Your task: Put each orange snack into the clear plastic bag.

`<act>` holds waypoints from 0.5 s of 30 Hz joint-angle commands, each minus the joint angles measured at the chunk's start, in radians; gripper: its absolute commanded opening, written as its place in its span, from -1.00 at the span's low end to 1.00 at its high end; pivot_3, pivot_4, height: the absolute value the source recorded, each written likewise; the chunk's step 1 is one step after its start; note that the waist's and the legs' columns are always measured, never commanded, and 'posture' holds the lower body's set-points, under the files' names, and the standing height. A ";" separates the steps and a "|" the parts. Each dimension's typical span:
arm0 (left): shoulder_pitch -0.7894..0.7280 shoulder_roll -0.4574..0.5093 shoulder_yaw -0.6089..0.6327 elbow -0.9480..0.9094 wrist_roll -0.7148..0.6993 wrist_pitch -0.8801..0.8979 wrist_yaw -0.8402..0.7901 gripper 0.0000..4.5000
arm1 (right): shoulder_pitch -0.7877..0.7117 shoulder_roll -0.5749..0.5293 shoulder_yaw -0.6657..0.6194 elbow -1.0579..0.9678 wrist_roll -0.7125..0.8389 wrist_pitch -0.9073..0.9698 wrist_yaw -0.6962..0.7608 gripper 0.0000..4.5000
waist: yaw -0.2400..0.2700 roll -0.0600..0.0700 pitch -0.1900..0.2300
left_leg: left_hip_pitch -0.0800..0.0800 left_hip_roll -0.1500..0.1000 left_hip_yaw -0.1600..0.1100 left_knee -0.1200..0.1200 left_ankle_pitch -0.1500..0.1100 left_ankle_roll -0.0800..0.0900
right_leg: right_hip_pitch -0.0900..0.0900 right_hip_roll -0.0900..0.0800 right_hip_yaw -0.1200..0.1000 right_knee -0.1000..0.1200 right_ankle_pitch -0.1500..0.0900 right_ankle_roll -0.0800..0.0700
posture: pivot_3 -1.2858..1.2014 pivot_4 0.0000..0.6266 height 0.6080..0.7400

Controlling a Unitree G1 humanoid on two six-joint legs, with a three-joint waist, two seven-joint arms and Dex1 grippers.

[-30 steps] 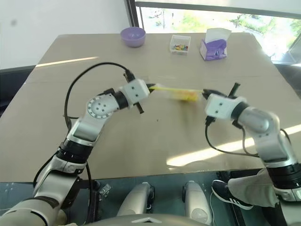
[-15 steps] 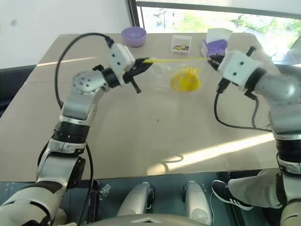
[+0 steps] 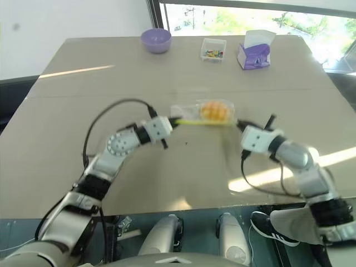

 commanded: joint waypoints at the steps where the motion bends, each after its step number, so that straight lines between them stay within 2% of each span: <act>1: 0.024 0.041 0.039 -0.125 -0.077 0.060 -0.081 -1.00 | 0.019 -0.012 -0.054 -0.093 0.034 0.060 0.024 -0.95 | 0.000 0.000 0.000 | 0.000 0.000 -0.001 0.002 0.000 0.001 | 0.000 0.001 0.000 0.001 0.002 0.000 | 0.03 -0.52 1.00; 2: 0.040 0.048 0.042 -0.149 -0.101 0.088 -0.109 -0.72 | 0.025 -0.013 -0.055 -0.102 0.042 0.077 0.034 -0.84 | 0.000 0.000 0.000 | 0.002 0.001 -0.001 0.004 0.000 0.001 | 0.002 0.001 0.000 0.001 0.003 0.000 | 0.03 -0.52 1.00; 3: 0.054 0.055 0.047 -0.172 -0.122 0.112 -0.130 -0.59 | 0.031 -0.011 -0.063 -0.110 0.053 0.095 0.039 -0.67 | -0.001 0.000 0.000 | 0.008 0.001 -0.001 0.004 0.000 0.001 | 0.009 0.002 0.000 0.001 0.003 -0.001 | 0.03 -0.52 1.00; 5: 0.083 0.071 0.068 -0.222 -0.183 0.181 -0.173 -0.17 | 0.046 -0.015 -0.080 -0.132 0.079 0.128 0.061 -0.28 | -0.002 0.000 0.000 | 0.025 0.002 -0.001 0.003 0.000 0.001 | 0.025 0.002 -0.001 -0.001 -0.001 -0.003 | 0.03 -0.52 1.00; 11: 0.176 0.143 0.168 -0.349 -0.366 0.395 -0.275 0.98 | 0.144 -0.045 -0.186 -0.210 0.178 0.209 0.109 0.91 | -0.002 0.000 0.000 | 0.027 0.004 -0.001 0.003 0.000 0.001 | 0.026 0.003 0.000 0.001 0.002 -0.002 | 0.03 -0.52 1.00; 15: 0.223 0.202 0.271 -0.405 -0.524 0.538 -0.349 1.00 | 0.256 -0.058 -0.319 -0.295 0.316 0.288 0.159 0.96 | -0.001 0.000 0.000 | 0.026 0.003 -0.001 -0.001 0.000 0.001 | 0.024 0.003 0.000 -0.001 0.002 -0.001 | 0.03 -0.52 1.00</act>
